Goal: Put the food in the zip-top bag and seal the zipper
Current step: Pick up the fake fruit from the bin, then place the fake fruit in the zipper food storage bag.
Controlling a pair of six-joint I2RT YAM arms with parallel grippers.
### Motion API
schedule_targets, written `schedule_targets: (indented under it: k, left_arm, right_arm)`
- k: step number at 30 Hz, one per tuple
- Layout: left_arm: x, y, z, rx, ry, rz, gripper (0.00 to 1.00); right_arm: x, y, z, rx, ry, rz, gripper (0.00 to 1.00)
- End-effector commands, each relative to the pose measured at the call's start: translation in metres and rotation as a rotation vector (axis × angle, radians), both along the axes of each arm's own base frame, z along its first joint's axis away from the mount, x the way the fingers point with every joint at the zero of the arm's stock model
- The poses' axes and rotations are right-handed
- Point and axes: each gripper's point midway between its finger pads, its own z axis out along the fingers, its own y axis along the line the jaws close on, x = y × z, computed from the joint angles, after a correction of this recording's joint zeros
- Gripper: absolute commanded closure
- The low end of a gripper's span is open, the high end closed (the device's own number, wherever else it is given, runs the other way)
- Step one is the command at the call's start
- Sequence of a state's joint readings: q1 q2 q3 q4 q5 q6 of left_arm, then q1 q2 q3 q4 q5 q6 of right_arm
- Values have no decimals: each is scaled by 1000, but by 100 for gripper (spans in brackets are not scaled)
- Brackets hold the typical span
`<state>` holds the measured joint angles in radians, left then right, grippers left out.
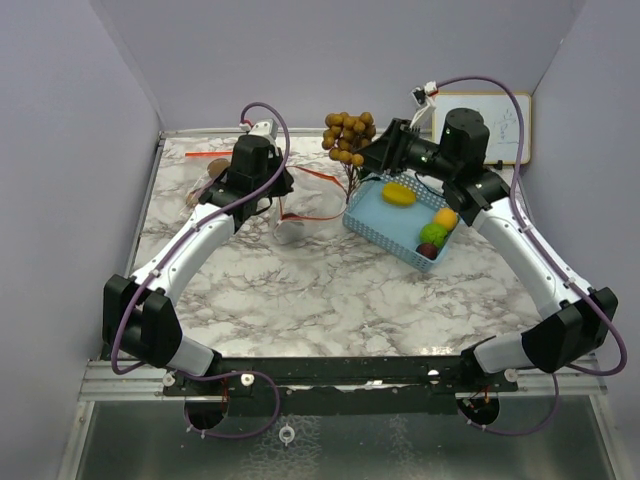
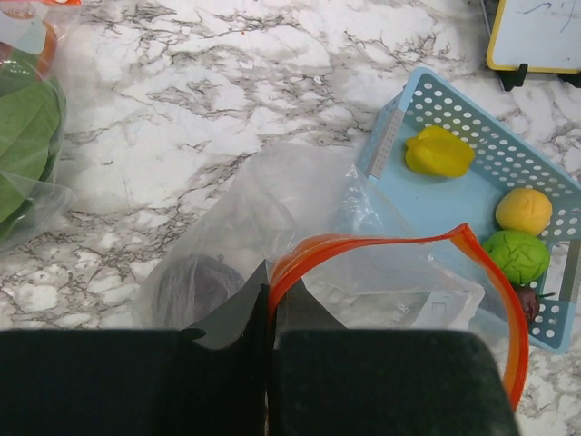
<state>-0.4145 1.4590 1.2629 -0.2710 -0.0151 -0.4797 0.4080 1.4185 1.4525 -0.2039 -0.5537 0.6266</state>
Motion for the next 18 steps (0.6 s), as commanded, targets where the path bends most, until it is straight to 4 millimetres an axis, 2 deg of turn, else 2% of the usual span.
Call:
schedule_targets:
  k: [1, 5, 9, 15, 18]
  left_arm:
    - [5, -7, 18, -17, -37, -27, 100]
    - [7, -8, 18, -18, -39, -25, 100]
    - [10, -11, 18, -26, -41, -29, 100]
    - [12, -13, 15, -33, -34, -29, 100]
    - [13, -14, 14, -41, -30, -28, 100]
  right_arm:
    - [-45, 18, 20, 144, 0, 213, 76]
    - [-58, 18, 14, 121, 43, 234, 76]
    - [-63, 20, -4, 82, 93, 268, 76]
    - [-66, 34, -26, 57, 136, 322, 78]
    - [-70, 43, -44, 27, 175, 369, 78]
